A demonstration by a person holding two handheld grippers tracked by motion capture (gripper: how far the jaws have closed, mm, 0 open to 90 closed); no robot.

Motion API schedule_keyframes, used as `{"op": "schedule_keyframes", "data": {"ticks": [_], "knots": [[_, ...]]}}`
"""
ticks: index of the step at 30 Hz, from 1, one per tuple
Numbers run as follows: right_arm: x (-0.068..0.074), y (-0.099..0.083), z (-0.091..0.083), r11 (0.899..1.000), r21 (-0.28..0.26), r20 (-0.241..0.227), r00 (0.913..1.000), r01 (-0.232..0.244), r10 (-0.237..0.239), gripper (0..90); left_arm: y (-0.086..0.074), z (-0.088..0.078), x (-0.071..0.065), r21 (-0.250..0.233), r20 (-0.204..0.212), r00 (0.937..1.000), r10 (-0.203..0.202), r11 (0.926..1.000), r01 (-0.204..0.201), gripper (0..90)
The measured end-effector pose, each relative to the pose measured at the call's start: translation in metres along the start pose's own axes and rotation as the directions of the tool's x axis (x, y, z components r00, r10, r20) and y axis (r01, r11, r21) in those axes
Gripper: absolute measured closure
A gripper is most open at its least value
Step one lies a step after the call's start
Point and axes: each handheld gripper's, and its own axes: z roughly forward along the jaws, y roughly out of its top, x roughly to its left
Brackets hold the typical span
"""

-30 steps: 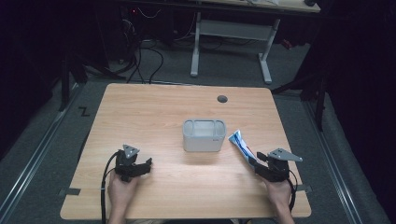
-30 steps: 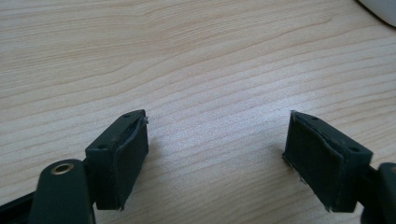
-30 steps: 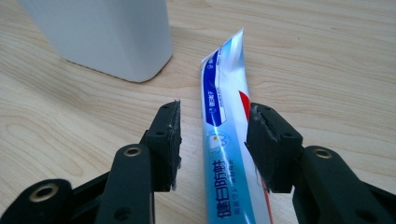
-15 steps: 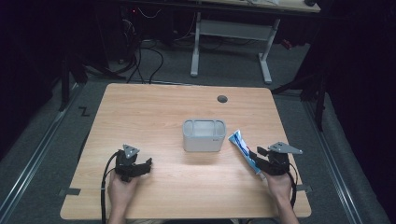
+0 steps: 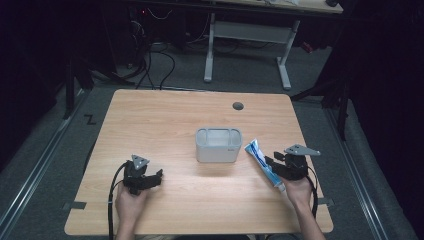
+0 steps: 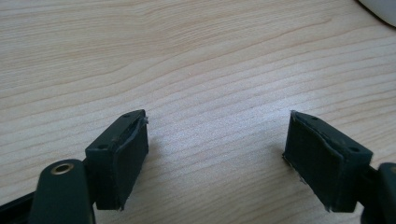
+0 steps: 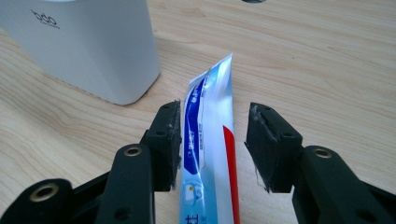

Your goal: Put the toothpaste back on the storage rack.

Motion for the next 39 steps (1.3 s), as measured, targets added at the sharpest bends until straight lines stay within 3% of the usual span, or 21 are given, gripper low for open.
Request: {"op": "schedule_keyframes", "data": {"ticks": [10,21,29,39], "knots": [[0.004,0.017,0.012,0.998,0.051,-0.008,0.9993,0.037,-0.037,54.3,0.0,0.0,0.0,0.0,0.0,1.0,0.0,1.0,0.0,21.8],[0.009,0.029,0.036,0.986,0.14,-0.015,0.9962,0.088,-0.086,52.3,0.0,0.0,0.0,0.0,0.0,1.0,0.001,1.0,-0.001,21.7],[0.014,0.033,0.053,0.97,0.214,0.002,0.9929,0.116,-0.119,49.1,0.0,0.0,0.0,0.0,0.0,1.0,0.001,1.0,-0.001,21.7],[0.016,0.038,0.068,0.955,0.265,0.021,0.9897,0.131,-0.142,47.8,0.0,0.0,0.0,0.0,0.0,1.0,0.001,1.0,-0.001,21.7]]}}
